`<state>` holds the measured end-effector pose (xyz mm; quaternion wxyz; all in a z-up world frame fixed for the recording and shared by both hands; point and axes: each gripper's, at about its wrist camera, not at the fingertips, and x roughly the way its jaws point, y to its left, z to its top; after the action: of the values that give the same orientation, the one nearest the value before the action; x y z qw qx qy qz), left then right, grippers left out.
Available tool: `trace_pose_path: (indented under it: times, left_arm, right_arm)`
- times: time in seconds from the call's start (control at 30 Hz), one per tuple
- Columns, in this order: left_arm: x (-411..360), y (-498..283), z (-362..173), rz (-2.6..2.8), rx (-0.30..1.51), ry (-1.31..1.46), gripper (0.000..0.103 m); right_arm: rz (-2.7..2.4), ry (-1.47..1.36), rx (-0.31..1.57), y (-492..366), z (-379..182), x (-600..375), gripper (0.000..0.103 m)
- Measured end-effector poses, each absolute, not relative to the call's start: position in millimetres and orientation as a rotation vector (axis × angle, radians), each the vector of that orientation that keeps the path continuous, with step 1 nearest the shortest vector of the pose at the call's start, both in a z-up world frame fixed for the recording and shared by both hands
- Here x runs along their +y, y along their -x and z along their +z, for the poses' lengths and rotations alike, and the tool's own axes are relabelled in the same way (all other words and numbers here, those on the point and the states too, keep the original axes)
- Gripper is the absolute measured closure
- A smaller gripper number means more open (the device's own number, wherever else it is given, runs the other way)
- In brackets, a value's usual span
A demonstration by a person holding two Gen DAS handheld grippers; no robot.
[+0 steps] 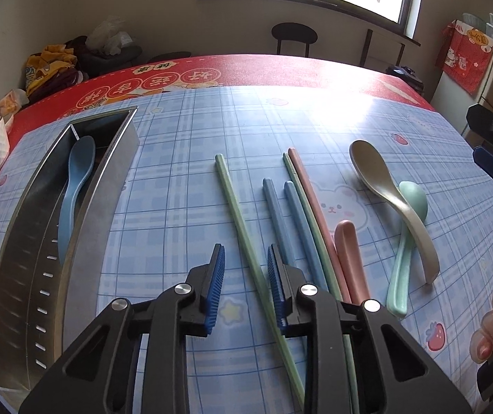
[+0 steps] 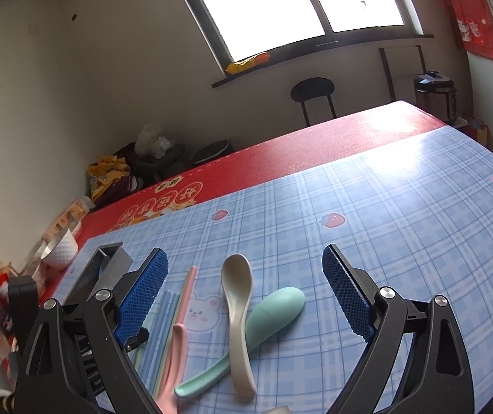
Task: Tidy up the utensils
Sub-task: 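Grasp the green chopstick with the left tool while the right tool approaches the beige spoon, then lift the green chopstick with the left tool while the right tool grasps and lifts the beige spoon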
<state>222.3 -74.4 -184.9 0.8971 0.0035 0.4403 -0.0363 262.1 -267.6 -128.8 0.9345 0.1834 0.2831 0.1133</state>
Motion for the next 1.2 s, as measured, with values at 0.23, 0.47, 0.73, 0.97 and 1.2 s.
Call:
trace_pose_path:
  times: [0.23, 0.47, 0.73, 0.97, 1.2]
  left_arm:
    - [-66, -211, -185, -0.086, 0.897, -0.007, 0.097]
    - [-69, -206, -186, -0.097, 0.892, -0.019, 0.097]
    - [-69, -208, -187, -0.106, 0.884, -0.022, 0.097]
    - [-67, -198, -180, -0.097, 0.831, -0.006, 0.097]
    - [-59, -195, -174, -0.101, 0.8, 0.053, 0.097]
  right_arm:
    - [0.23, -0.377, 0.593, -264, -132, -267, 0.015]
    - [0.237, -0.381, 0.622, -268, -137, -262, 0.015]
    - [0.229, -0.388, 0.637, -269, -142, -262, 0.015]
    - [0.249, -0.407, 0.702, -277, -153, -259, 0.015]
    - [0.35, -0.308, 0.754, -276, -159, -234, 0.051]
